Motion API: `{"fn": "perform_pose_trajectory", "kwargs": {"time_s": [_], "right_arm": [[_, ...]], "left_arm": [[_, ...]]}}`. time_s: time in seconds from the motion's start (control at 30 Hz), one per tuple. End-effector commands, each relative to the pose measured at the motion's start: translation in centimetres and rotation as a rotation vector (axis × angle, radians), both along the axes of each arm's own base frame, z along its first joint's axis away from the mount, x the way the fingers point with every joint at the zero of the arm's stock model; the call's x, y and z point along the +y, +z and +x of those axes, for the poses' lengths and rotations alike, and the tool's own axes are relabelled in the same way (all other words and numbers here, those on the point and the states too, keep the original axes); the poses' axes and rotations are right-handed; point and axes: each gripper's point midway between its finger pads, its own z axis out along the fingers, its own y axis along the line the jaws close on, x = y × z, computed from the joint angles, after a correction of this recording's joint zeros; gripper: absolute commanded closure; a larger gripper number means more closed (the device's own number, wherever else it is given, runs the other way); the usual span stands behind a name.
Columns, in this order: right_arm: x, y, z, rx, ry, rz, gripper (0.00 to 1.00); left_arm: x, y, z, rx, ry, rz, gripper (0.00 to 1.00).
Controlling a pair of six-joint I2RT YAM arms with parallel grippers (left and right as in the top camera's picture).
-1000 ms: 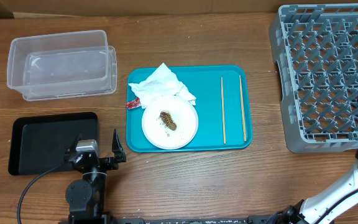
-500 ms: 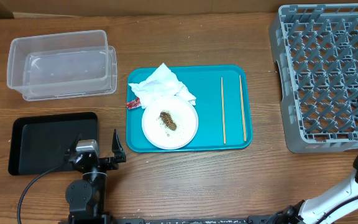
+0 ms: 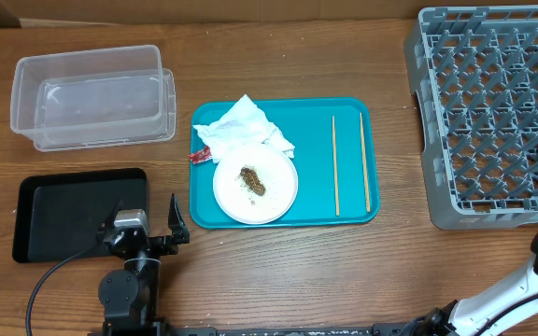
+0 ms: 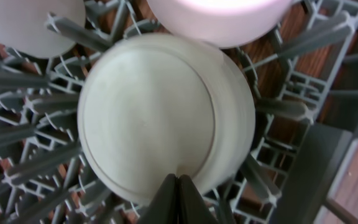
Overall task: Sort waste into correct bins and load items into the dishwasher
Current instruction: 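Release the grey bowl in the rack and withdraw the right gripper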
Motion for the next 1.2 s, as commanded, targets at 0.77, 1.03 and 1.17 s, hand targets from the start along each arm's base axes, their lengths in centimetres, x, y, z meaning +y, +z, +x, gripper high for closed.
{"fn": "perform_pose_trajectory", "kwargs": {"time_s": [0.77,1.03,1.17], "right_arm": [[-1.5,-1.2,0.1,0.039,-0.022,-0.037,0.96],[-1.0,-1.3,-0.4,0.059,-0.025,-0.015,0.96],[-0.1,3.2,1.4,-0.081,0.011,0.0,0.96]], "left_arm": [[-0.2,-0.2,0.0,0.005,-0.01,0.015,0.0],[-0.2,-0.2,0.0,0.005,-0.01,0.015,0.0],[-0.2,-0.2,0.0,0.005,-0.01,0.015,0.0]]}}
